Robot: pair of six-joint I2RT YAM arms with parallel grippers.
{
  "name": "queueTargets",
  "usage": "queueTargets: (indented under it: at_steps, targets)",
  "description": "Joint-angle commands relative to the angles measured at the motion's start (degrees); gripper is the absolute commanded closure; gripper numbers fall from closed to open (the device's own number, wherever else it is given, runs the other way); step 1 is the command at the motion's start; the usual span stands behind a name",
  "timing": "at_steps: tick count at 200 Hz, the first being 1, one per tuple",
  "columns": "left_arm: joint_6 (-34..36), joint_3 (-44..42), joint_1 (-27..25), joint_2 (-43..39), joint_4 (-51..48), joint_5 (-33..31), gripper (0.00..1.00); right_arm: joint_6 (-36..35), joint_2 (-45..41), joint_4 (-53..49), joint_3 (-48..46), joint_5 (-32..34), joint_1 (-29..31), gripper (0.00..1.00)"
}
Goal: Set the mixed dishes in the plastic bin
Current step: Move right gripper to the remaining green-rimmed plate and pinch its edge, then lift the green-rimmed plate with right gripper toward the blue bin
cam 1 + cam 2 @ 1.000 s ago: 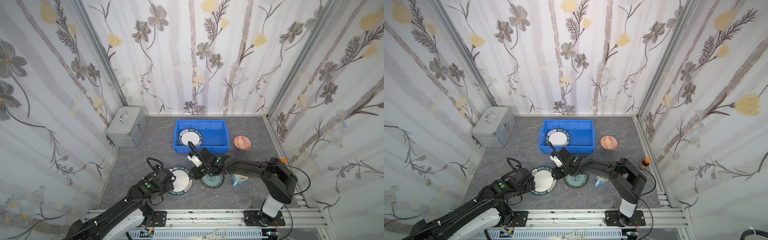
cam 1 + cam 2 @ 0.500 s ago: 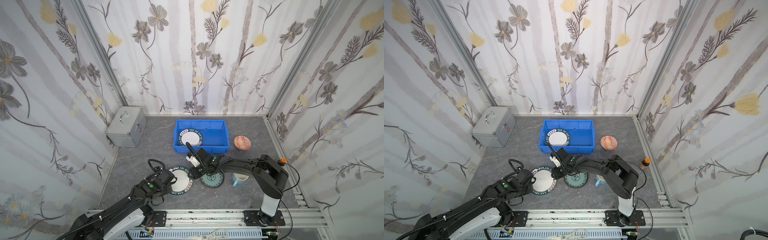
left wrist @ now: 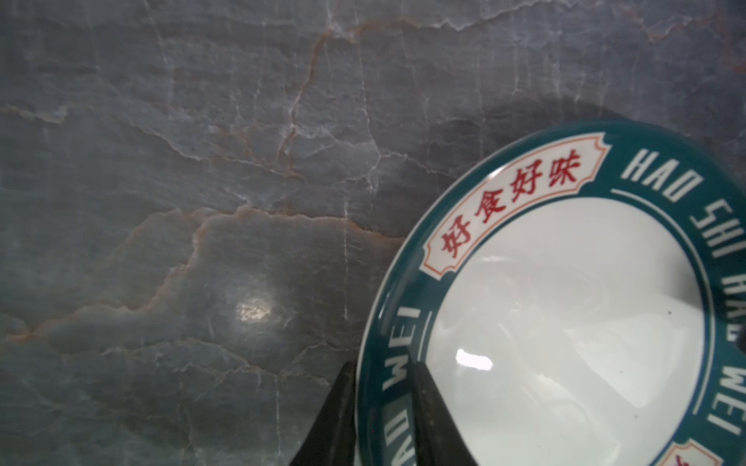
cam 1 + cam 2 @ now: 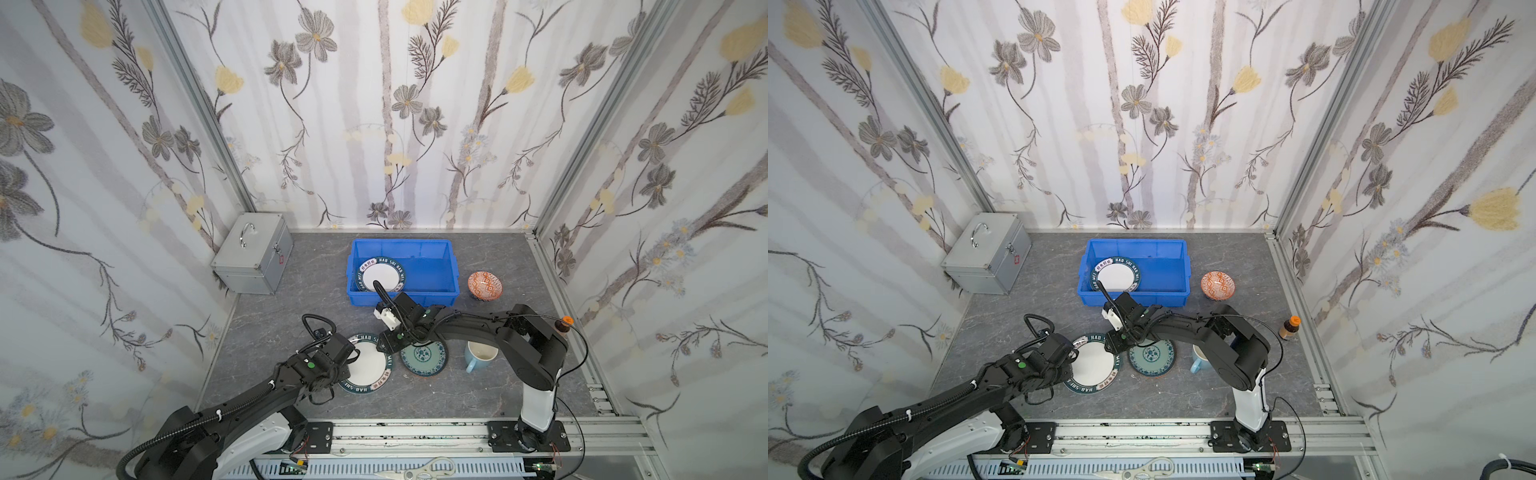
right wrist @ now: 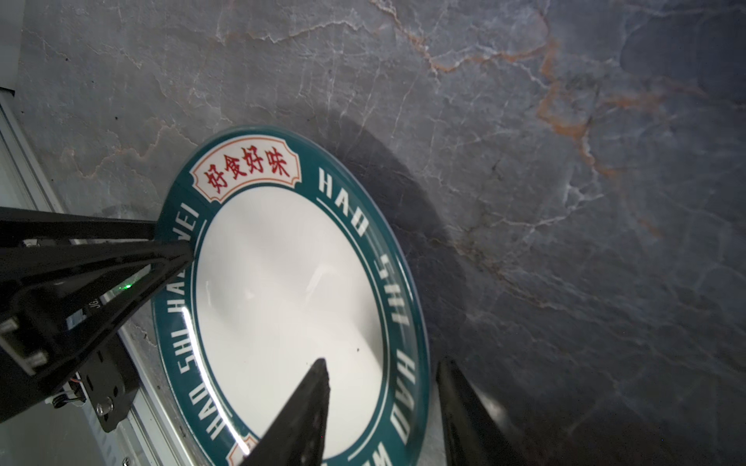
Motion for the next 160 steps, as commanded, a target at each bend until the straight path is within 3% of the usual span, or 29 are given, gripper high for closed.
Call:
queueTargets:
  at_steps: [1, 52, 104, 128, 160]
  targets:
    - [0.7, 0.4, -0.1, 2.0, 0.0, 0.2, 0.77, -0.7, 0.7, 1.1, 0.6, -2.3, -0.7, 0.57]
    - [0.5, 0.5, -0.1, 5.9, 2.8, 0.9, 0.82, -1.3, 2.8, 1.1, 1.5, -5.3, -0.9, 0.63]
    - [0.9, 1.2, -0.1, 7.2, 3.5, 0.7, 0.83, -1.9, 2.9, -0.5, 3.2, -5.9, -0.9, 0.8]
    - [1.1, 1.6, -0.1, 5.6, 2.6, -0.4, 0.69, -2.0, 1.6, -1.3, 3.8, -6.2, -1.3, 0.85]
    - [2.1, 2.8, 0.0, 2.6, 0.4, -2.2, 0.38, -1.9, 0.9, -2.1, 4.6, -7.8, -2.4, 0.89]
